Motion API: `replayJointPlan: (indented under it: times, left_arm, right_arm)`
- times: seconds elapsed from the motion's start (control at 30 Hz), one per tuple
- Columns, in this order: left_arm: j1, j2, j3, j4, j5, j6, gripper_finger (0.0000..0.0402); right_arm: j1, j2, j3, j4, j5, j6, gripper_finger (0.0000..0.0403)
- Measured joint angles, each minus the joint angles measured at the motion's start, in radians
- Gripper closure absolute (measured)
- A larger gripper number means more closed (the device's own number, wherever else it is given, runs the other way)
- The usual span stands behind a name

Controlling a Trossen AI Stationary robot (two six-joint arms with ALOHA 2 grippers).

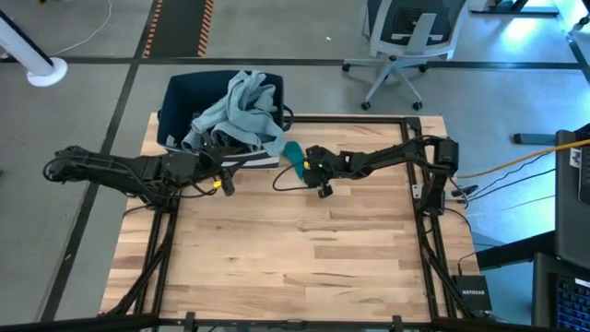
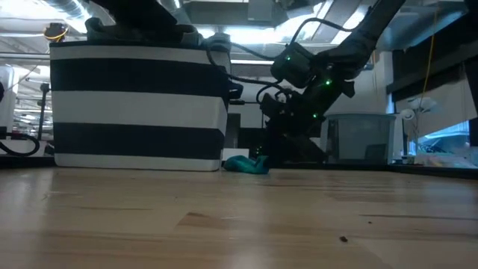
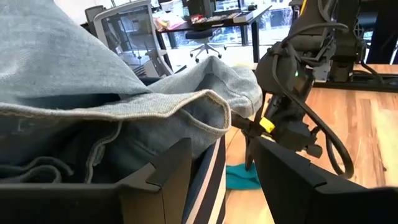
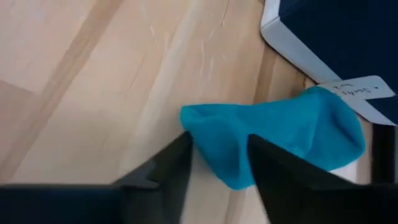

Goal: Sort clothes
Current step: Put the blue sock into the blue laundry bin

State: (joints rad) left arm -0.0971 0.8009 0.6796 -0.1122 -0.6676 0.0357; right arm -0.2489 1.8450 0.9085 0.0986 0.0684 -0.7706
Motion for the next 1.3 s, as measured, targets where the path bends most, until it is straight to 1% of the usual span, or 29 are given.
replayJointPlan:
  times: [0.1, 0.2, 0.27, 0.43, 0.5, 0.67, 0.73, 0.83, 1.0, 1.1, 1.23, 1.3]
  left_arm:
    - [0.0, 0.0, 0.0, -0.012, 0.0, -0.002, 0.0233]
    - [0.0, 0.0, 0.0, -0.013, 0.0, -0.006, 0.0233]
    - [0.0, 0.0, 0.0, -0.014, 0.0, -0.011, 0.0233]
    - [0.0, 0.0, 0.0, -0.03, 0.001, -0.031, 0.0233]
    - [0.0, 0.0, 0.0, -0.045, 0.001, -0.035, 0.0233]
    - [0.0, 0.0, 0.0, -0.054, 0.001, -0.04, 0.0233]
    - [0.0, 0.0, 0.0, -0.054, 0.001, -0.04, 0.0233]
    - [0.0, 0.0, 0.0, -0.053, 0.001, -0.04, 0.0233]
    - [0.0, 0.0, 0.0, -0.053, 0.001, -0.04, 0.0233]
    - [0.0, 0.0, 0.0, -0.051, 0.001, -0.04, 0.0233]
    - [0.0, 0.0, 0.0, -0.042, 0.001, -0.03, 0.0233]
    - [0.0, 0.0, 0.0, -0.009, 0.001, -0.013, 0.0233]
  right_arm:
    - [0.0, 0.0, 0.0, -0.005, 0.033, -0.021, 0.0298]
    - [0.0, -0.015, 0.0, -0.016, 0.036, -0.042, 0.0371]
    - [0.0, -0.035, 0.005, -0.048, 0.037, -0.05, 0.0389]
    - [0.001, -0.134, 0.026, -0.168, 0.096, -0.053, 0.0364]
    - [0.001, -0.196, 0.036, -0.217, 0.112, -0.054, 0.0366]
    - [0.001, -0.36, 0.086, -0.284, 0.159, -0.075, 0.0393]
    - [0.001, -0.414, 0.115, -0.284, 0.17, -0.084, 0.0394]
    - [0.001, -0.461, 0.178, -0.285, 0.177, -0.099, 0.0385]
    - [0.001, -0.466, 0.32, -0.281, 0.176, -0.125, 0.0386]
    - [0.001, -0.454, 0.408, -0.273, 0.176, -0.152, 0.0391]
    - [0.0, -0.431, 0.516, -0.255, 0.17, -0.178, 0.0387]
    - [0.0, -0.412, 0.568, -0.232, 0.156, -0.185, 0.0386]
